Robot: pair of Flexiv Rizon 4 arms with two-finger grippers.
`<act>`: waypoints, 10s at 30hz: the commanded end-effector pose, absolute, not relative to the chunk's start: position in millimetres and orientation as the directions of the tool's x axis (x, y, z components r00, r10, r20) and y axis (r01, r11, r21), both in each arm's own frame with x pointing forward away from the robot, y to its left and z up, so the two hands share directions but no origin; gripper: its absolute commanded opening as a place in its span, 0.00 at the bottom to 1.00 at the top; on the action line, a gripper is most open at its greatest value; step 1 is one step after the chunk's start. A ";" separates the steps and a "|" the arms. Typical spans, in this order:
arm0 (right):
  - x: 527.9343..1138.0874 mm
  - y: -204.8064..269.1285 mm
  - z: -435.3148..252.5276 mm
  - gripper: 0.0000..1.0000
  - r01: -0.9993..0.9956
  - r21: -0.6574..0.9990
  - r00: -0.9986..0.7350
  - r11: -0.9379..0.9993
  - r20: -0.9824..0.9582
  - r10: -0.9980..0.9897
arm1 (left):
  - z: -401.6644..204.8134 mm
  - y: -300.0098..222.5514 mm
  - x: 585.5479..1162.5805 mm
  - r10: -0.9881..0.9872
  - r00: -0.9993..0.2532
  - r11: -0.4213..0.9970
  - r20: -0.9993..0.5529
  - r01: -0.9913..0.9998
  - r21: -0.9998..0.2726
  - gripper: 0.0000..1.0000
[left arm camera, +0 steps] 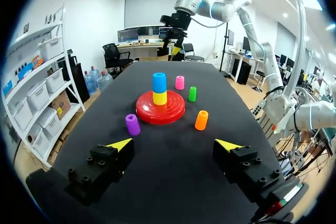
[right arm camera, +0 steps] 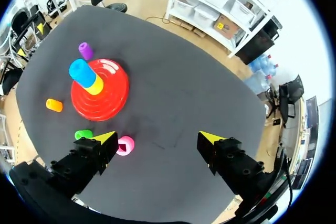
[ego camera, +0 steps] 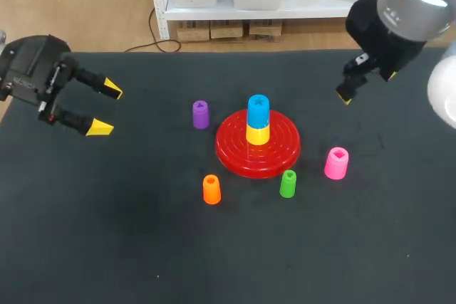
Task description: Pick up and stack the cylinders on the red base in this order: pink,purple,orange,green
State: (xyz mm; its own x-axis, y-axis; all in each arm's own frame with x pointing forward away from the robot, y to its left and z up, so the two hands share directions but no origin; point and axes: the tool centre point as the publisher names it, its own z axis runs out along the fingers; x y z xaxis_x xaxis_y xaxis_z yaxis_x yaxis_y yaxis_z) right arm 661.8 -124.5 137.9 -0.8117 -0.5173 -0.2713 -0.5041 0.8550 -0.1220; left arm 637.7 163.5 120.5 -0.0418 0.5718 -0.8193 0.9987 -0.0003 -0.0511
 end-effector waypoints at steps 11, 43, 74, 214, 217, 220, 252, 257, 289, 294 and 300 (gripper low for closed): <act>636.6 -108.3 91.0 1.00 -0.563 -0.090 -0.806 0.821 -0.162 -0.570 | 119.8 164.1 637.7 0.570 -0.040 -0.001 -0.821 0.999 -0.049 1.00; 615.8 -92.4 40.4 1.00 -0.611 -0.018 -0.791 0.791 -0.035 -0.611 | 119.8 164.1 637.7 0.570 -0.040 -0.001 -0.821 0.999 -0.049 1.00; 611.4 -91.1 12.2 1.00 -0.584 0.018 -0.811 0.811 0.019 -0.585 | 119.8 164.1 637.7 0.570 -0.040 -0.001 -0.821 0.999 -0.049 1.00; 688.5 51.4 125.7 0.00 -0.904 -0.014 -0.427 0.427 0.056 -0.903 | 119.8 164.1 637.7 0.570 -0.040 -0.001 -0.821 0.999 -0.049 1.00; 688.0 52.3 125.7 0.00 -0.906 -0.013 -0.423 0.423 0.054 -0.905 | 119.8 164.1 637.7 0.570 -0.040 -0.001 -0.821 0.999 -0.049 1.00; 688.5 53.1 126.0 0.00 -0.907 -0.014 -0.421 0.421 0.054 -0.905 | 119.8 164.1 637.7 0.570 -0.040 -0.001 -0.821 0.999 -0.049 1.00; 681.0 54.0 126.6 0.00 -0.918 -0.023 -0.397 0.396 0.072 -0.915 | 119.8 164.1 637.7 0.570 -0.040 -0.001 -0.821 0.999 -0.049 1.00; 680.5 54.8 121.9 0.00 -0.918 -0.031 -0.398 0.397 0.083 -0.914 | 119.8 164.1 637.7 0.570 -0.040 -0.001 -0.821 0.999 -0.049 1.00; 680.5 51.2 133.3 1.00 -0.895 -0.067 -0.444 0.442 0.034 -0.895 | 119.8 164.1 637.7 0.570 -0.040 -0.001 -0.821 0.999 -0.049 1.00; 688.5 65.5 149.4 1.00 -0.904 -0.092 -0.419 0.417 0.006 -0.908 | 119.8 164.1 637.7 0.570 -0.040 -0.001 -0.821 0.999 -0.049 1.00; 689.4 99.3 157.4 1.00 -0.936 -0.096 -0.338 0.337 -0.013 -0.941 | 119.8 164.1 637.7 0.570 -0.040 -0.001 -0.821 0.999 -0.049 1.00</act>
